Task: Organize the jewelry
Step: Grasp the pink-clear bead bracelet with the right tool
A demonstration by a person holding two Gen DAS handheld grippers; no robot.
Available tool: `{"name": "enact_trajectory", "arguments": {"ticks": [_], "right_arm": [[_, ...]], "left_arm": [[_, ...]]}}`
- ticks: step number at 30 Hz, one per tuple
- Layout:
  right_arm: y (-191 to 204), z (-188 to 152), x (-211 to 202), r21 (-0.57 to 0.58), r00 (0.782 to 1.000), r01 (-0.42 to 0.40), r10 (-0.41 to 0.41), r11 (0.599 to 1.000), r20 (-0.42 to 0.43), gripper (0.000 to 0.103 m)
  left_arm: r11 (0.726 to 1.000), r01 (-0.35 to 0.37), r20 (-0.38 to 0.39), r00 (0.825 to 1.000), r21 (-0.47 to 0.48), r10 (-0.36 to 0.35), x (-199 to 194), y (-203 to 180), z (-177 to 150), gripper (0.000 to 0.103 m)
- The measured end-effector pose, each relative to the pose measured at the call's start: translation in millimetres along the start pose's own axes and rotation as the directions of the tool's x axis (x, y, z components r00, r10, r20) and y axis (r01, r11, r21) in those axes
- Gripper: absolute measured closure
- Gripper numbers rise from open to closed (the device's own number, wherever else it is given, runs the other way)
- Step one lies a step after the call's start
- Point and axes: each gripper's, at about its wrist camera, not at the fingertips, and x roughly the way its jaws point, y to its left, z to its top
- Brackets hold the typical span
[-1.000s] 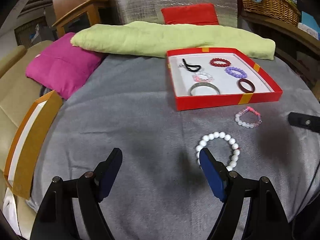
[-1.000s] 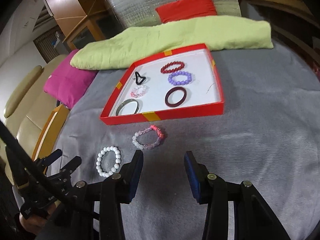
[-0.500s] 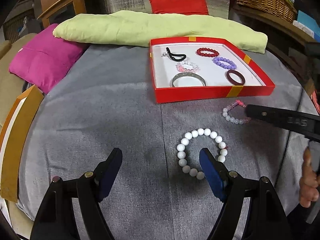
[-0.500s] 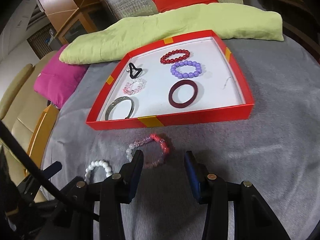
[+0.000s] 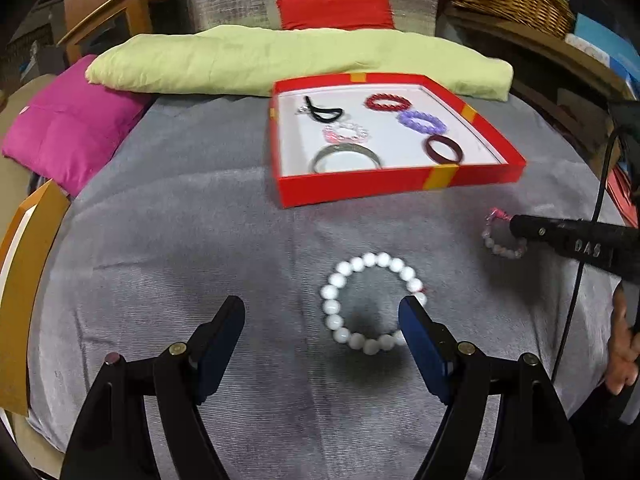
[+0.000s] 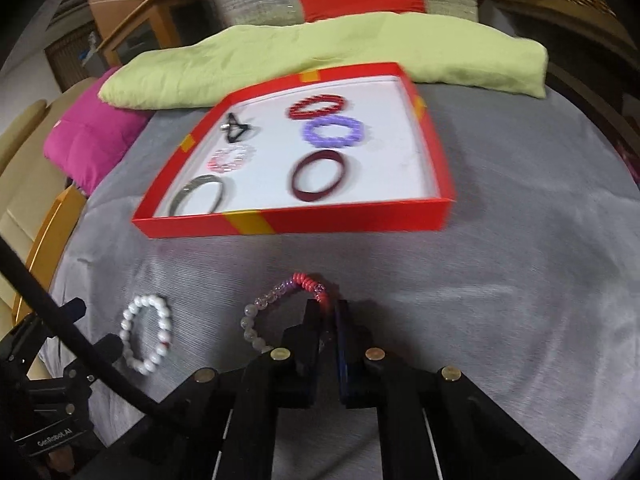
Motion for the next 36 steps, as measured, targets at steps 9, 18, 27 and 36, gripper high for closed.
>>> {"name": "enact_trajectory", "arguments": {"ticks": [9,18,27,36], "right_arm": [[-21.6,-2.4,-3.7,0.034,1.000,-0.011,0.012,0.999,-0.021,0.096],[-20.9,-1.6,-1.9,0.035,0.999,-0.006,0.007,0.999,-0.035,0.095],[-20.3,-2.5,-1.5,0.030,0.999,-0.002,0.003,1.000,-0.033,0.094],[-19.7,-2.6,-0.8,0.025,1.000,0.004,-0.003,1.000,-0.027,0.094]], "left_arm": [[0.998,-0.007,-0.026,1.000,0.065,0.008,9.7,-23.1,0.3,0.023],[0.990,-0.039,-0.033,0.998,0.137,0.044,17.3,-41.8,-0.3,0.023],[0.992,-0.028,-0.037,0.999,0.126,0.033,17.8,-40.4,0.5,0.023],[0.999,0.010,-0.053,0.999,0.048,-0.007,23.9,-28.6,-2.6,0.015]]}}
